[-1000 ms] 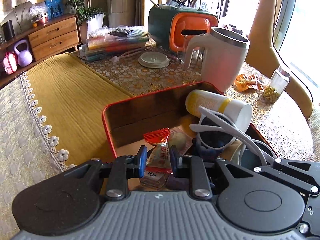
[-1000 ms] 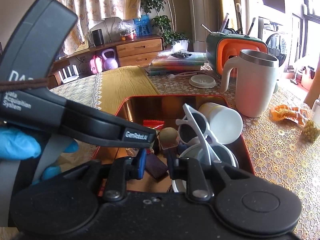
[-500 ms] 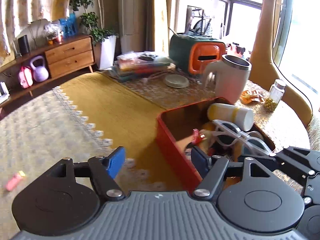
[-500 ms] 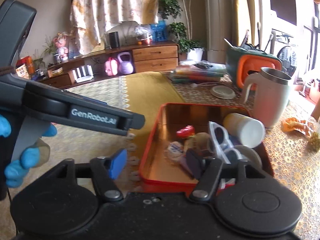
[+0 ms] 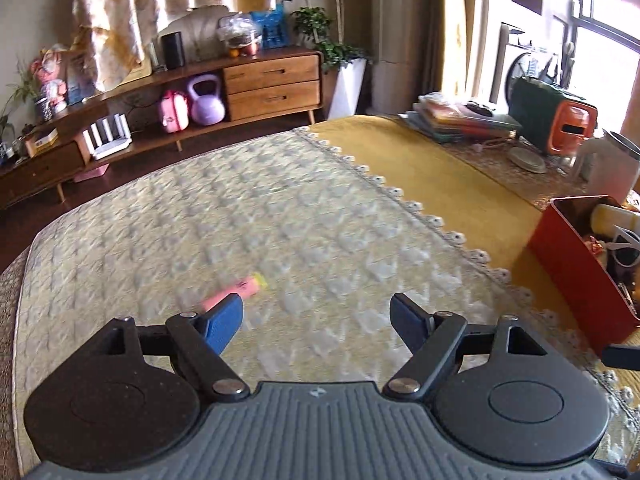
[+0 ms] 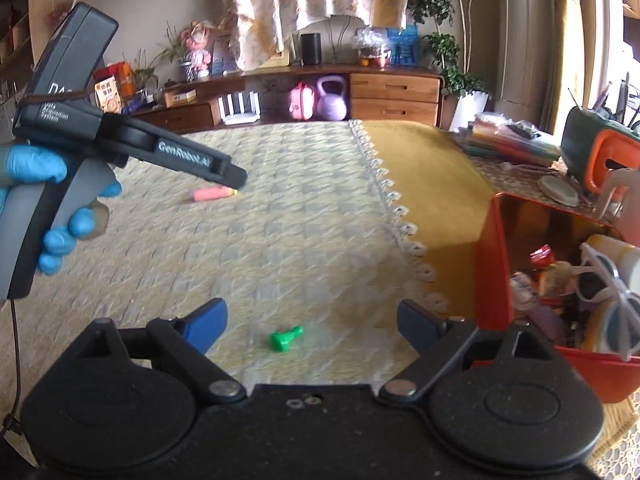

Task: Organize rigid objects
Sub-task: 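Move the left tool to the pink tube while the right tool approaches the green piece, then grasp the pink tube with the left tool while the right tool grasps the green piece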

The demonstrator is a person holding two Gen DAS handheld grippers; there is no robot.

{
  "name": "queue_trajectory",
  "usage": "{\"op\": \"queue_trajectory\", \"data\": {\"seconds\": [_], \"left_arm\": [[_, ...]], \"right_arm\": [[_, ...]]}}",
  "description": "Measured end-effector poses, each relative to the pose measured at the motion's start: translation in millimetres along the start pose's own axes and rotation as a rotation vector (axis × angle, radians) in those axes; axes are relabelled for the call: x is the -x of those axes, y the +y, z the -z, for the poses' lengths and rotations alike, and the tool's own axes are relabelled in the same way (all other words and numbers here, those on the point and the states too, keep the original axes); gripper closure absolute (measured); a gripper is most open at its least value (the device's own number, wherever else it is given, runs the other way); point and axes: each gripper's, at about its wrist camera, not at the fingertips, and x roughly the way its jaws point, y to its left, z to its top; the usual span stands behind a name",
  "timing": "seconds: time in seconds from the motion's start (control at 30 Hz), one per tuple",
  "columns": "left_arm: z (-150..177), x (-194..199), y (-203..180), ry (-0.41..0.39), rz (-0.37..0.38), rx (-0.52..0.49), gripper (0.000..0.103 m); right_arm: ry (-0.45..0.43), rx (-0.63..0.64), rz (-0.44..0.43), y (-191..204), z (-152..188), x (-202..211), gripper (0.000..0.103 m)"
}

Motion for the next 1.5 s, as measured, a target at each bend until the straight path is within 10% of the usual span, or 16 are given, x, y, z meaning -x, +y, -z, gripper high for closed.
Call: {"op": "queue_trajectory", "data": {"seconds": [0.9,1.3,1.5], "left_arm": [[16,-92,61,0.026,-0.076,0.075,0.023],[8,-93,46,0.022,-0.079,0.061,0.086],[8,-86,32,0.03,-0.096,0.045,0.088]], "right_arm": [[0.118,0.044,0.019,19,16,-48,0.051],[0.104,0.103,0.016,25,20,-40,0.09],[0.09,0.094,0.023,19,17,-34,0.09]]}}
